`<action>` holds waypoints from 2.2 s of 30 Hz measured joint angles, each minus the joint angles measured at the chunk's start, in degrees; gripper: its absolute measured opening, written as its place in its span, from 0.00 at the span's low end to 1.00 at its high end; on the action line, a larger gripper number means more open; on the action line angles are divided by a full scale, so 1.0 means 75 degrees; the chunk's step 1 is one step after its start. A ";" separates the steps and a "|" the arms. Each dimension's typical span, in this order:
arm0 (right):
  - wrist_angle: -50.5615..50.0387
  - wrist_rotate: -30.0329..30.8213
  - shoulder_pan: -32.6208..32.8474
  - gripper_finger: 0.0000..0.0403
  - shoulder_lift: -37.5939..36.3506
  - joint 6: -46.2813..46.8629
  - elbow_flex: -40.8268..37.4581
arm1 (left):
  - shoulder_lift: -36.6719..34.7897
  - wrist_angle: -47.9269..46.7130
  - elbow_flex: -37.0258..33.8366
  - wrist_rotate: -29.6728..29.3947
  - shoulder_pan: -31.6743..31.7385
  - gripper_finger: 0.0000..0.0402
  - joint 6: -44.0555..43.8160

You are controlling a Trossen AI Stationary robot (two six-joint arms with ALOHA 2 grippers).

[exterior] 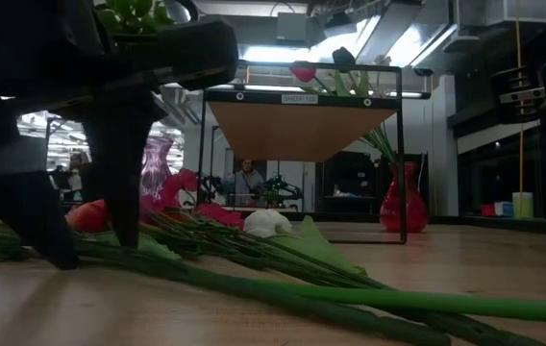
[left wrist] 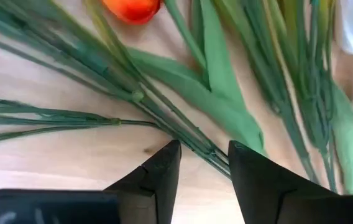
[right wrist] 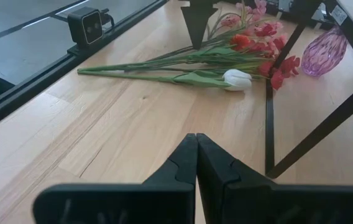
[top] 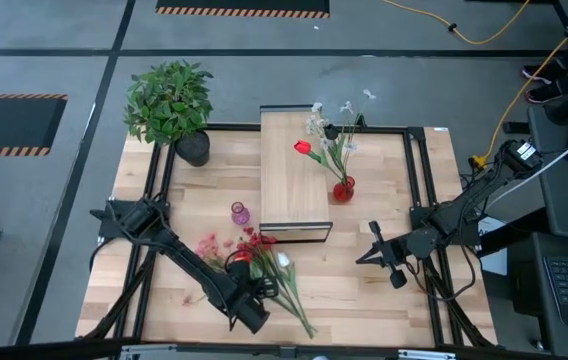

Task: Pick and place flowers into a vace then onto a shelf
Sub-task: Put the pink flowers into the violet vase

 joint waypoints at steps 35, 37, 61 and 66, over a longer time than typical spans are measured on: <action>0.0646 -0.0003 -0.0002 0.02 0.0003 -0.0232 0.0000 | -0.0285 -0.1120 -0.0060 0.0770 -0.0637 0.03 0.0240; 0.0708 -0.0001 -0.0003 0.02 0.0003 -0.0253 0.0000 | -0.0378 -0.1469 -0.0070 0.0880 -0.0683 0.02 0.0242; 0.0816 0.0000 -0.0009 0.02 0.0003 -0.0425 0.0000 | -0.0498 -0.2047 -0.0038 0.0817 -0.0834 0.22 0.0312; 0.0815 0.0000 -0.0009 0.02 0.0003 -0.0417 0.0000 | -0.0501 -0.2197 -0.0029 0.0722 -0.0781 0.30 0.0312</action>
